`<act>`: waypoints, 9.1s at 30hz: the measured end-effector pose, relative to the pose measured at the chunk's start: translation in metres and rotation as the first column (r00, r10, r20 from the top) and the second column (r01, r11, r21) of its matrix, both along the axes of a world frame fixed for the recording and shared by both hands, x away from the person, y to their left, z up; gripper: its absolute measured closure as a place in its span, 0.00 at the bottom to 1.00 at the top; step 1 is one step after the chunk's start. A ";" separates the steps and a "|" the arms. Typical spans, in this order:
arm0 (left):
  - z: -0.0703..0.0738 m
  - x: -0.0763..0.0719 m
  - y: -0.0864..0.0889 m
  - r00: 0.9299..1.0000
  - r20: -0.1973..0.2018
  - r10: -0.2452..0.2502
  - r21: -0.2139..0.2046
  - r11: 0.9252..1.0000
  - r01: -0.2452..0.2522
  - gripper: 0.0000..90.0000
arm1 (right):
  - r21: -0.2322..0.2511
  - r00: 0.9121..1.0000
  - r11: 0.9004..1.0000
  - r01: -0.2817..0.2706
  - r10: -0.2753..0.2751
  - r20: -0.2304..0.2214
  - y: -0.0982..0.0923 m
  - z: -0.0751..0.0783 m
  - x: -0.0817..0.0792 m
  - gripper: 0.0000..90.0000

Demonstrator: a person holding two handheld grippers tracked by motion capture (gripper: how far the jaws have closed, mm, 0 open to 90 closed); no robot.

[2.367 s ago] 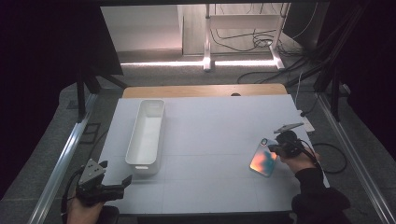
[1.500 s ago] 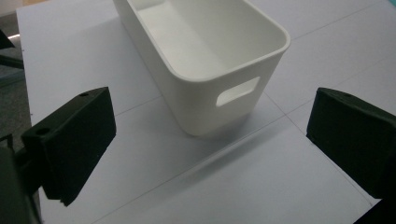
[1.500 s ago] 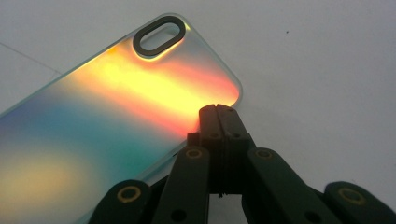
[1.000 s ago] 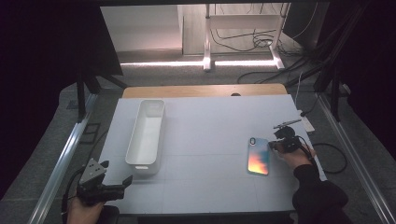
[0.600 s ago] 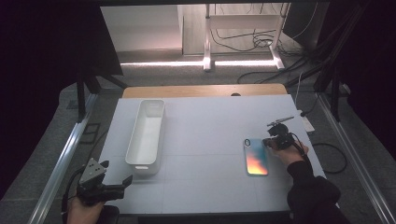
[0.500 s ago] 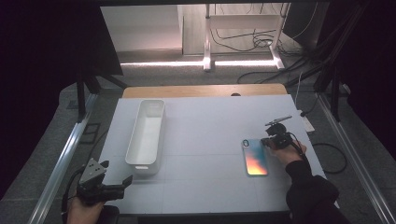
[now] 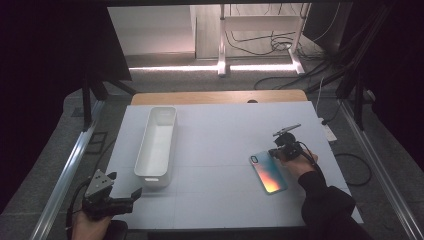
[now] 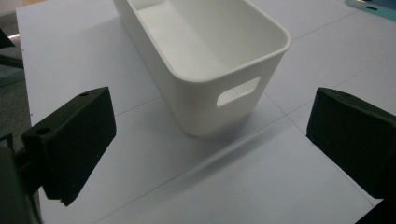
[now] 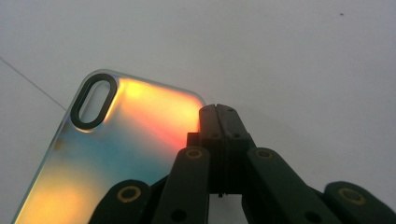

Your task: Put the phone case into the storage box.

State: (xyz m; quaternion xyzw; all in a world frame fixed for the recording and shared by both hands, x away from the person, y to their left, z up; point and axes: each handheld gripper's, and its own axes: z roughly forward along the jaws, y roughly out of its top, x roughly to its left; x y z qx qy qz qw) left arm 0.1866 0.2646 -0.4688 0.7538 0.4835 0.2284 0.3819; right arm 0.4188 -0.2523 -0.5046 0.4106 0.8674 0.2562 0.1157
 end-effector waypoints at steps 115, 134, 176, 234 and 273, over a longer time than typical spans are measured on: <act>0.000 0.000 0.000 1.000 0.002 0.000 0.004 1.000 0.000 0.02 | -0.188 0.986 0.982 -0.035 0.003 -0.168 0.035 0.001 -0.065 0.18; 0.000 0.001 0.003 1.000 -0.009 -0.025 -0.028 0.999 0.025 0.02 | -0.122 0.990 0.990 -0.074 0.058 -0.126 0.024 0.010 -0.066 0.19; 0.021 0.034 -0.035 0.977 0.036 -0.209 -0.116 0.970 0.212 0.00 | 0.094 0.985 0.981 -0.170 0.168 0.038 0.011 0.049 -0.070 0.19; 0.046 0.124 -0.113 0.846 0.123 -0.519 -0.215 0.818 0.533 0.00 | 0.287 0.907 0.861 -0.419 0.380 0.181 0.024 0.079 -0.083 0.19; 0.055 0.125 -0.141 0.671 0.207 -0.712 -0.211 0.637 0.741 0.00 | 0.408 0.784 0.676 -0.614 0.585 0.210 0.061 0.086 -0.089 0.19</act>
